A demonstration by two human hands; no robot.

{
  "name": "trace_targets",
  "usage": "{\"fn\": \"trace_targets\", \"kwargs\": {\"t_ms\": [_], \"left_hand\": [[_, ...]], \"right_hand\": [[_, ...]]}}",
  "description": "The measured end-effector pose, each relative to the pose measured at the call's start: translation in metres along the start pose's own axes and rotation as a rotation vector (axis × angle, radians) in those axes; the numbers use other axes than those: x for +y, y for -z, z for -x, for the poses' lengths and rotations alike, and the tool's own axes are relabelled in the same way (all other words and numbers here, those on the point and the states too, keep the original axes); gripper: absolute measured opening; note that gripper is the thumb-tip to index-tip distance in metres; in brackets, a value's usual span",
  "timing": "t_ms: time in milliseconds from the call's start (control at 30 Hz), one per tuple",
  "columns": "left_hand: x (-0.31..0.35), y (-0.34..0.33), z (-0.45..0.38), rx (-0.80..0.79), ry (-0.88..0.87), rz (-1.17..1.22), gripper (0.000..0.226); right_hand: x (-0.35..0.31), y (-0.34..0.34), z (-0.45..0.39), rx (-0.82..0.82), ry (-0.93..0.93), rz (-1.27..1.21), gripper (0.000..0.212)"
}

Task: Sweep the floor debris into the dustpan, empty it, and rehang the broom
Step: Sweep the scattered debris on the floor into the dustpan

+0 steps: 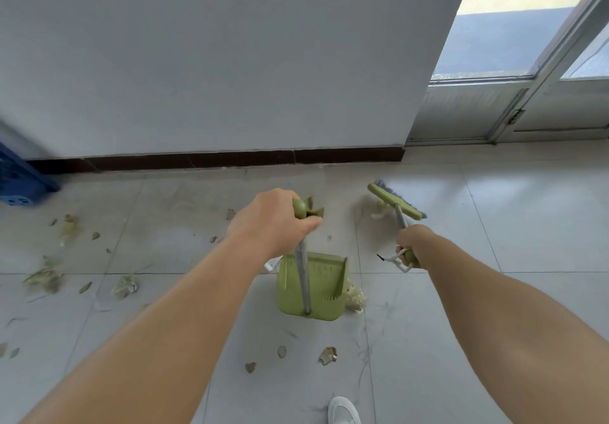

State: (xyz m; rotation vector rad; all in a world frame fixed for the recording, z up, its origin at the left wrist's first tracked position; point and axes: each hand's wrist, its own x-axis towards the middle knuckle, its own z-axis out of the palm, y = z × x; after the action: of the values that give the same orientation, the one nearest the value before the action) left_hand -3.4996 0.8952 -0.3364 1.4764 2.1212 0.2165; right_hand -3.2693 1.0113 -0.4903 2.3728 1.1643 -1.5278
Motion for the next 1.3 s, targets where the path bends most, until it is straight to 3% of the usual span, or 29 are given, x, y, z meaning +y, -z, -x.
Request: {"fn": "trace_targets", "kwargs": {"t_ms": [400,533,767,1033,1300], "left_hand": [[-0.041,0.007,0.011,0.016,0.078,-0.047,0.029],[-0.076,0.020,0.051,0.047,0.119,-0.044,0.030],[-0.141,0.033,0.154,0.092,0.161,-0.041,0.033],[-0.183,0.025,0.227,0.075,0.109,-0.049,0.034],[-0.181,0.005,0.235,0.006,0.055,-0.015,0.036]], "right_hand": [[0.004,-0.087,0.064,-0.297,0.124,0.074,0.029],[0.006,-0.134,0.119,-0.345,0.121,0.075,0.030],[0.037,-0.184,0.199,-0.355,0.074,-0.136,0.027],[0.093,-0.207,0.251,-0.215,0.108,-0.110,0.016],[0.136,-0.172,0.238,-0.025,0.051,-0.091,0.017]]}}
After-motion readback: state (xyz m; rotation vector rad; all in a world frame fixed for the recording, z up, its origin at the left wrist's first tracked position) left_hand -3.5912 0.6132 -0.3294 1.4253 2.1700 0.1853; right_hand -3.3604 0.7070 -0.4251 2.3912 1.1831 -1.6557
